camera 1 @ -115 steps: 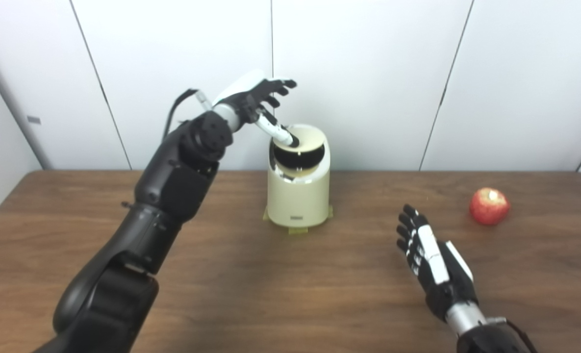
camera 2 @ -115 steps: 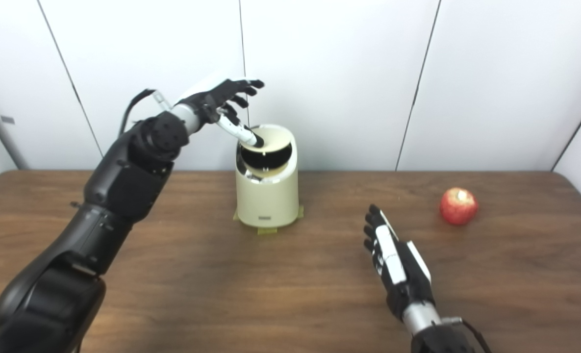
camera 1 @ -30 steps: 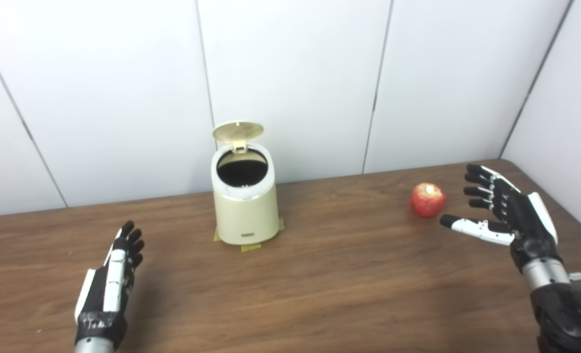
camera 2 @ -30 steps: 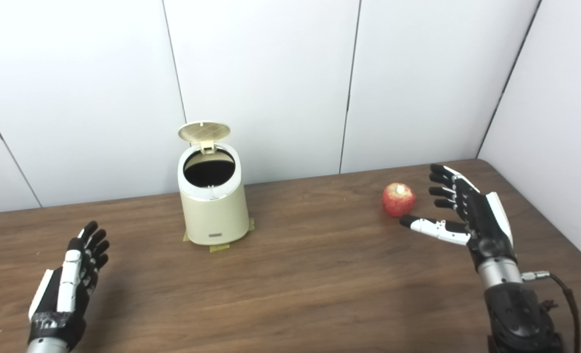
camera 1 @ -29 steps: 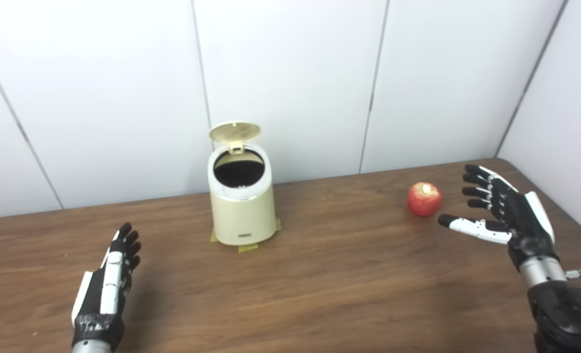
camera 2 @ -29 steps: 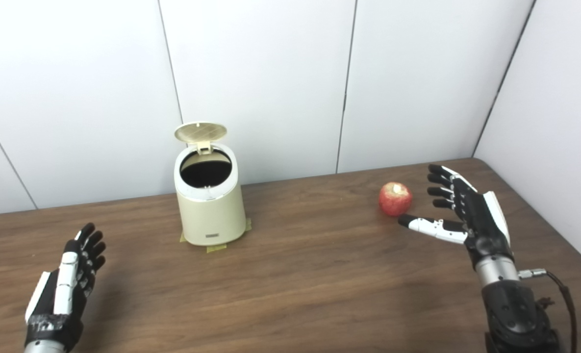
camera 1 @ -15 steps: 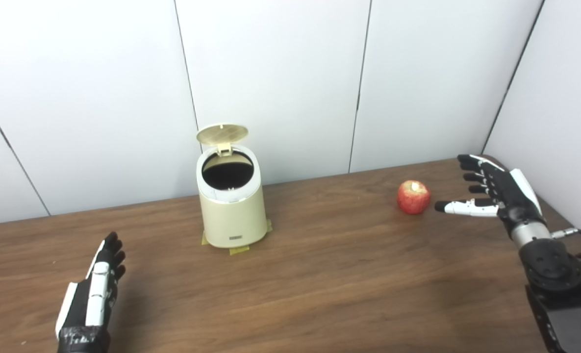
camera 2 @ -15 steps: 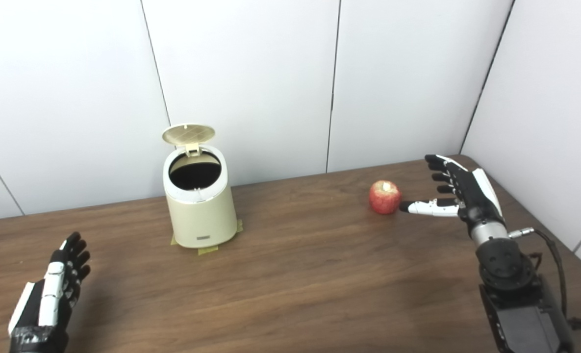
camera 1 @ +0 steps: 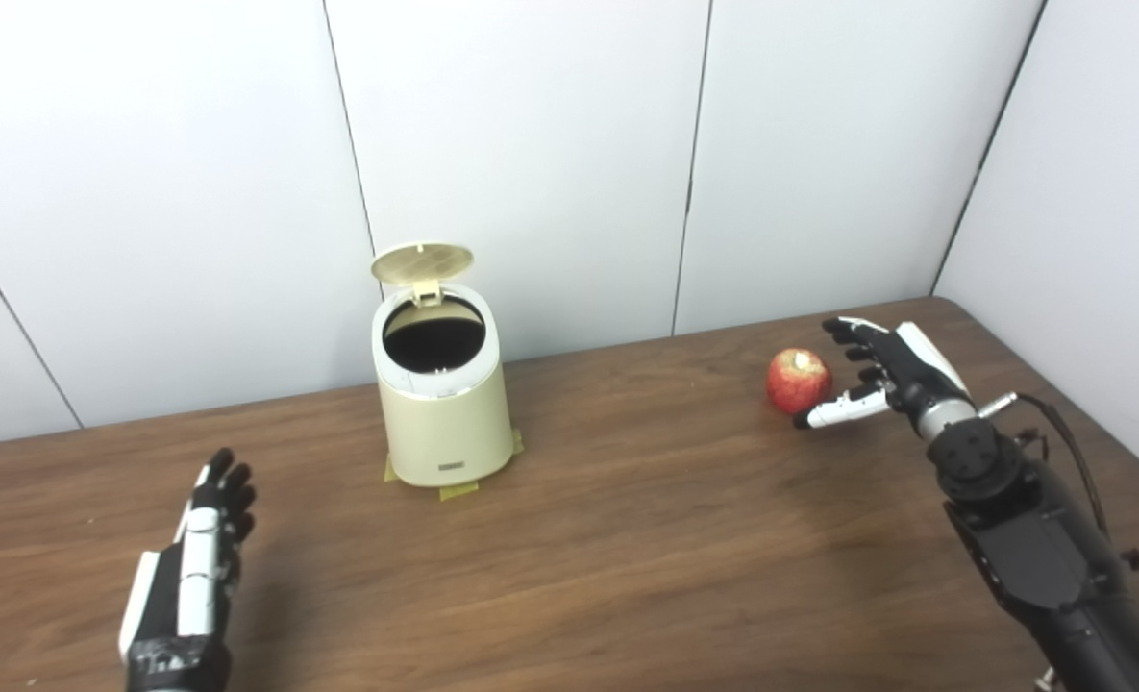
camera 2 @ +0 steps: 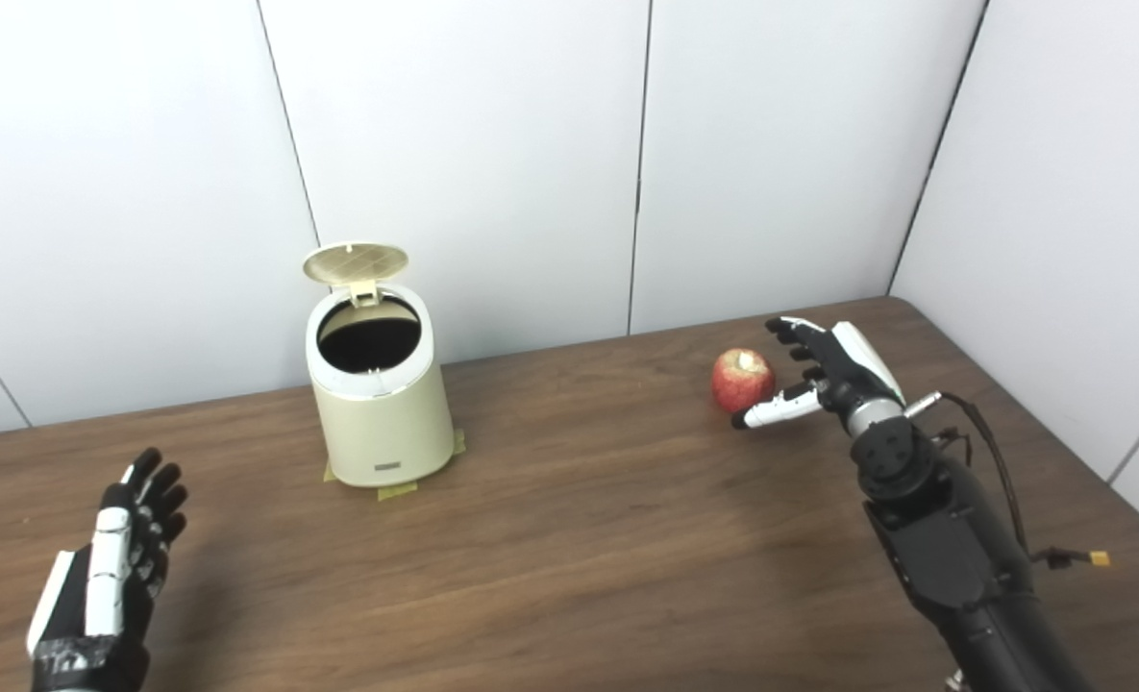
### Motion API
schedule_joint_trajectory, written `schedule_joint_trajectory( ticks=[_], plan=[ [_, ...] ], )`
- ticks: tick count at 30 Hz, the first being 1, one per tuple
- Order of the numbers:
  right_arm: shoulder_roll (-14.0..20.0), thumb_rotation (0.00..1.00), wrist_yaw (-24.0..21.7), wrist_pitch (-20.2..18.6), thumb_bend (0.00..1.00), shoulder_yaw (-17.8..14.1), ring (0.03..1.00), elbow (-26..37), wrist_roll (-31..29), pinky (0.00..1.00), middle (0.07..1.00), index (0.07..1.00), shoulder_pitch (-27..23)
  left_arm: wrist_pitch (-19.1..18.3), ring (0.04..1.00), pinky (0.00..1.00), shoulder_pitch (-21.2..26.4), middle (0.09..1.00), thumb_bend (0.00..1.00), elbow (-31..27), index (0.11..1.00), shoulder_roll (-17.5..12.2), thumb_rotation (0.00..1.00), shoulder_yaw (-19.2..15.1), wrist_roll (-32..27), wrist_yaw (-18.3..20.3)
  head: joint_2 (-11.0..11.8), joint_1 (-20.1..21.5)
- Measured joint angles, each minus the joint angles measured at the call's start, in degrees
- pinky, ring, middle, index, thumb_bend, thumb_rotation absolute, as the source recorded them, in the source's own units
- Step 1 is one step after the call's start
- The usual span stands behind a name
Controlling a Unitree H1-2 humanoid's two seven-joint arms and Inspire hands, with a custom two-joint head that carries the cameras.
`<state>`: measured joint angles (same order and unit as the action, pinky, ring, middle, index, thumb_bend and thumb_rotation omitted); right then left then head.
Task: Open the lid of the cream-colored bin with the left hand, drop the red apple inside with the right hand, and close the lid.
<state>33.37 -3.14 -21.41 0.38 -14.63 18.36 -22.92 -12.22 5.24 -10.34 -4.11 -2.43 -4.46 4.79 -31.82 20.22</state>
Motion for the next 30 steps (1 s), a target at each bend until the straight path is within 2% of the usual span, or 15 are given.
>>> schedule_joint_trajectory(
  ticks=[2, 6, 10, 16, 19, 25, 30],
  plan=[
    [0.0, 0.11, -0.2, 0.0, 0.87, 1.1, 0.868, -0.3, 1.0, 0.79, 0.880, 0.863, -0.9, -0.2, 0.980, 1.00, 0.0, 0.975, 0.48, 0.0, 1.000, -0.1, 1.00, 0.8, 0.2, 0.5, 0.0, -0.2],
    [-0.1, 0.13, 0.0, 0.4, 0.87, 1.9, 0.846, -3.4, 1.9, 0.76, 0.869, 0.854, -2.4, -0.6, 0.985, 1.00, 0.0, 0.976, 0.46, -0.1, 1.000, -1.9, 1.00, 0.0, 0.1, 0.5, 0.0, -0.8],
    [-0.5, 0.12, 1.1, 2.0, 0.87, 1.7, 0.832, -6.4, 2.0, 0.74, 0.858, 0.839, -3.0, -1.7, 0.982, 1.00, 0.0, 0.973, 0.45, -0.6, 1.000, -3.8, 1.00, -1.3, 0.0, 0.4, 0.0, -2.0],
    [-1.6, 0.08, 2.6, 6.3, 0.88, 1.5, 0.822, -11.3, 1.5, 0.73, 0.854, 0.822, -4.5, -3.1, 0.976, 1.00, -0.1, 0.968, 0.44, -4.6, 1.000, -4.2, 1.00, -1.1, 0.1, 0.5, -0.8, -2.9],
    [-2.1, 0.08, 2.6, 6.9, 0.87, 1.5, 0.825, -12.9, 1.3, 0.73, 0.854, 0.819, -5.4, -3.8, 0.969, 1.00, -0.8, 0.964, 0.44, -5.7, 1.000, -4.8, 1.00, -1.4, 0.1, 0.5, -0.9, -2.8],
    [-2.1, 0.14, 2.5, 8.1, 0.88, 2.0, 0.822, -15.5, 1.0, 0.70, 0.861, 0.823, -6.2, -4.7, 0.970, 1.00, -3.1, 0.961, 0.47, -6.3, 1.000, -5.8, 1.00, -2.8, 0.1, 0.3, -1.0, -3.0],
    [-2.0, 0.16, 2.7, 8.4, 0.90, 3.2, 0.793, -16.2, 2.4, 0.68, 0.830, 0.800, -6.8, -5.1, 0.986, 1.00, -3.5, 0.966, 0.45, -6.8, 1.000, -5.8, 1.00, -2.8, 0.1, 0.3, -1.1, -3.0]
  ],
)
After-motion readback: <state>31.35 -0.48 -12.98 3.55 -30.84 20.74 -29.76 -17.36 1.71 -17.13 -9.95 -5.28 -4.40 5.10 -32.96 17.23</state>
